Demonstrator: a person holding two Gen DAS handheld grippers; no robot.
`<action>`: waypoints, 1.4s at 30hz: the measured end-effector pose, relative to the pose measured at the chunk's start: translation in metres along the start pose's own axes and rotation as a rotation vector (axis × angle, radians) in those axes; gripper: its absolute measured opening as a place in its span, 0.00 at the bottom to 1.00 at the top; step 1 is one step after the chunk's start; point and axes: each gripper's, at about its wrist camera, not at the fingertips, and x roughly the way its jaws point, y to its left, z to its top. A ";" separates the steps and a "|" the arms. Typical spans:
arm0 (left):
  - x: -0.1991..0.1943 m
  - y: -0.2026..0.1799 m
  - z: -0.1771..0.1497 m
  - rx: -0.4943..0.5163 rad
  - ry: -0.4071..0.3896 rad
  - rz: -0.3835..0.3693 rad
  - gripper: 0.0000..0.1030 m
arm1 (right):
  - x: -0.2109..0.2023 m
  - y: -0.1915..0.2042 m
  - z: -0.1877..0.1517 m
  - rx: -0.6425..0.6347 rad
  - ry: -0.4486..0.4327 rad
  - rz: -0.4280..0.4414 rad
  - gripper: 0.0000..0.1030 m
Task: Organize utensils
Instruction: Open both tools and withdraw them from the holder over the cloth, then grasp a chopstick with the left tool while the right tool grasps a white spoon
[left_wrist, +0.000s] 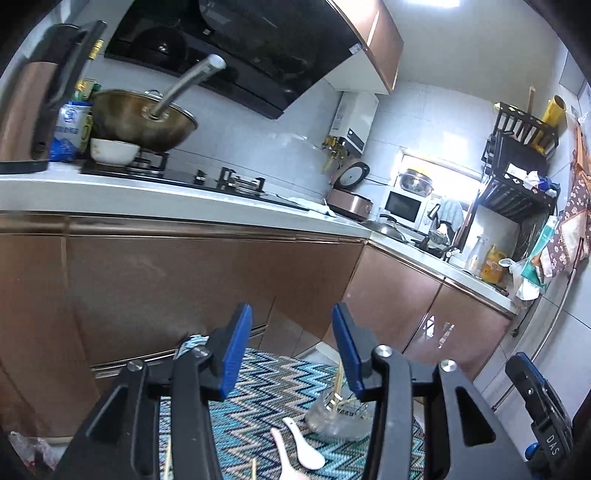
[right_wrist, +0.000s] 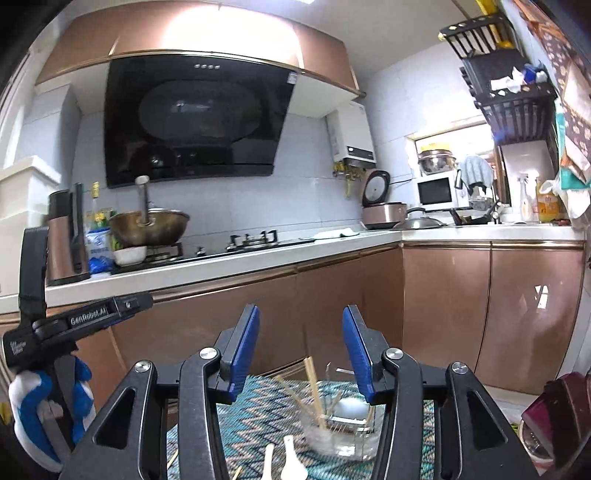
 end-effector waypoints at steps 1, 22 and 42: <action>-0.009 0.004 0.000 -0.003 -0.003 0.002 0.42 | -0.006 0.002 -0.001 -0.005 0.003 0.004 0.45; -0.034 0.046 -0.027 -0.007 0.205 0.026 0.43 | -0.037 0.019 -0.023 -0.011 0.118 0.043 0.46; 0.079 0.101 -0.102 -0.039 0.506 0.077 0.43 | 0.085 0.008 -0.117 0.033 0.491 0.097 0.46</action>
